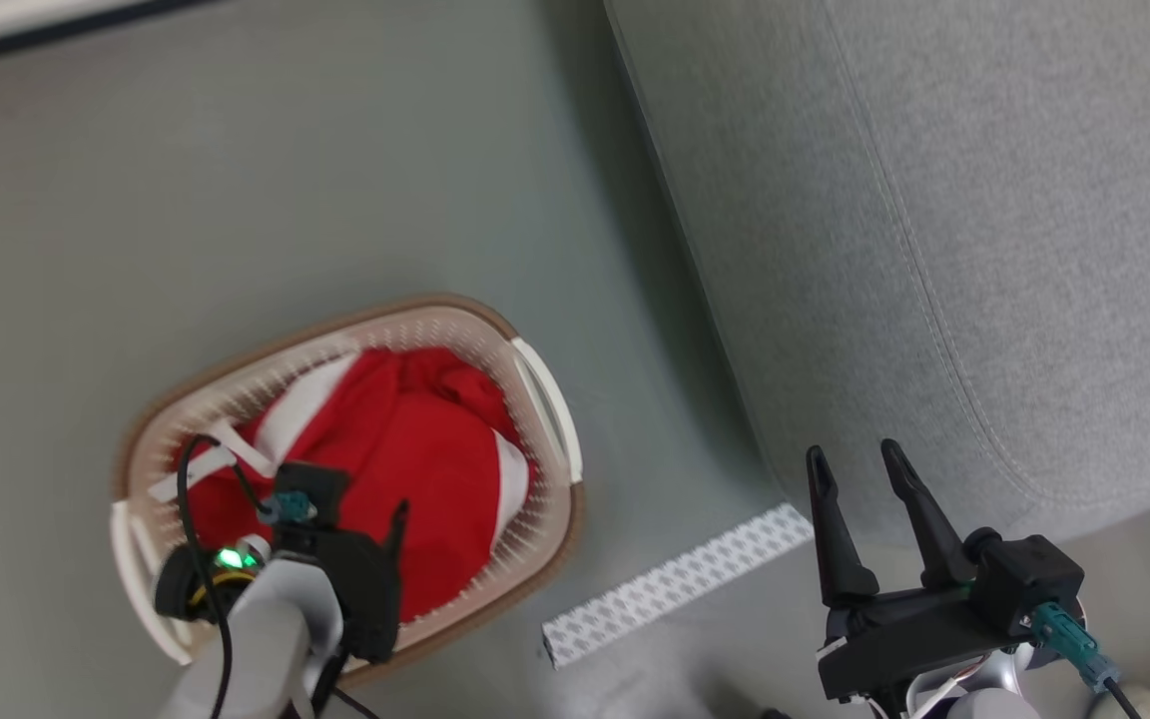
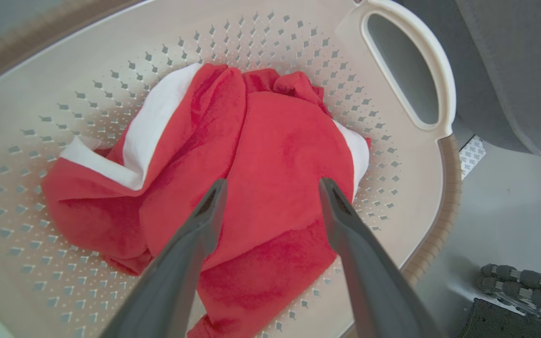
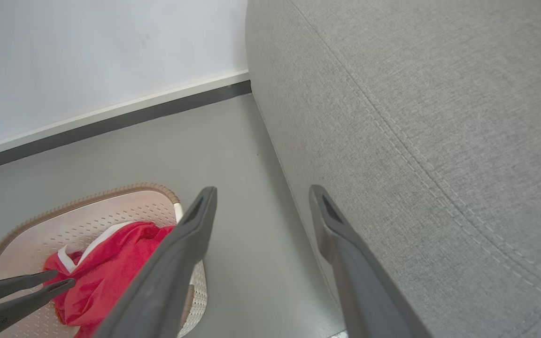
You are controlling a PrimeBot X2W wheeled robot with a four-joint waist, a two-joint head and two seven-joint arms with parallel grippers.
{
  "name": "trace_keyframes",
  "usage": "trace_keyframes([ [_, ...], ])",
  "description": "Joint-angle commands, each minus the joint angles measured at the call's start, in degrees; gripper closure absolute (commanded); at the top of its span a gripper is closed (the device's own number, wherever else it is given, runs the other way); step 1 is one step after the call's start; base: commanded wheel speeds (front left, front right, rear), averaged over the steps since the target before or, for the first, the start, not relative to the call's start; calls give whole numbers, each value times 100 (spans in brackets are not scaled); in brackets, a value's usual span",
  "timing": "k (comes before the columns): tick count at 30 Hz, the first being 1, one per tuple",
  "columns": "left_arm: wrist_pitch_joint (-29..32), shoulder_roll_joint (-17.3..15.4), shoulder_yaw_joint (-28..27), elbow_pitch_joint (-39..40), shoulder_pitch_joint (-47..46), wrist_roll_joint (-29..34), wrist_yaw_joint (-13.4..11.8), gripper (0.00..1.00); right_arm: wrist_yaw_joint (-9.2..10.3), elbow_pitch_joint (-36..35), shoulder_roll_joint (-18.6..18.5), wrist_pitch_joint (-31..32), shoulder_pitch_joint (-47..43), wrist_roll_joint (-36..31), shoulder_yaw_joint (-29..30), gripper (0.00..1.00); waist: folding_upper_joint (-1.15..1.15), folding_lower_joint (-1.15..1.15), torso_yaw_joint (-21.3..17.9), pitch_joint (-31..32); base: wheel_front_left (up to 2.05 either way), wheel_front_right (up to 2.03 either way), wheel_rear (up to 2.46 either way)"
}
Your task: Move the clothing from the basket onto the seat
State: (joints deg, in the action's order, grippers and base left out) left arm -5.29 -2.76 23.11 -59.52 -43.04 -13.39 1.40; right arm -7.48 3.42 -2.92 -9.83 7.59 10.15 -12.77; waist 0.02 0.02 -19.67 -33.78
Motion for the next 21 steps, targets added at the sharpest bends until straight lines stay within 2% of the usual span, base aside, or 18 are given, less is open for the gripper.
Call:
trace_keyframes([
  [1, -2, -84, 11, -57, -89, 90, -16, 0, -2, -11, 24, -47, 3, 52, -18, 0, -2, -2, -408, -552, 0, 0, 0],
  [9, 139, -350, 73, -512, -600, 156, -162, 0, -2, -275, 22, -311, 12, 41, -136, 0, -2, -2, -736, -1055, 0, 0, 0],
  [13, 294, -446, 89, -726, -839, 183, -342, 0, -2, -403, 25, -441, -111, 136, -234, 0, -2, -2, -889, -1272, 0, 0, 0],
  [19, 390, -519, 116, -891, -1006, 188, -588, 0, -2, -479, 22, -501, -304, 220, -288, 0, -2, -2, -879, -1418, 0, 0, 0],
  [21, 415, -519, 161, -925, -1020, 199, -553, 0, -2, -493, 21, -516, -393, 249, -316, 0, -2, -2, -888, -1417, 0, 0, 0],
])
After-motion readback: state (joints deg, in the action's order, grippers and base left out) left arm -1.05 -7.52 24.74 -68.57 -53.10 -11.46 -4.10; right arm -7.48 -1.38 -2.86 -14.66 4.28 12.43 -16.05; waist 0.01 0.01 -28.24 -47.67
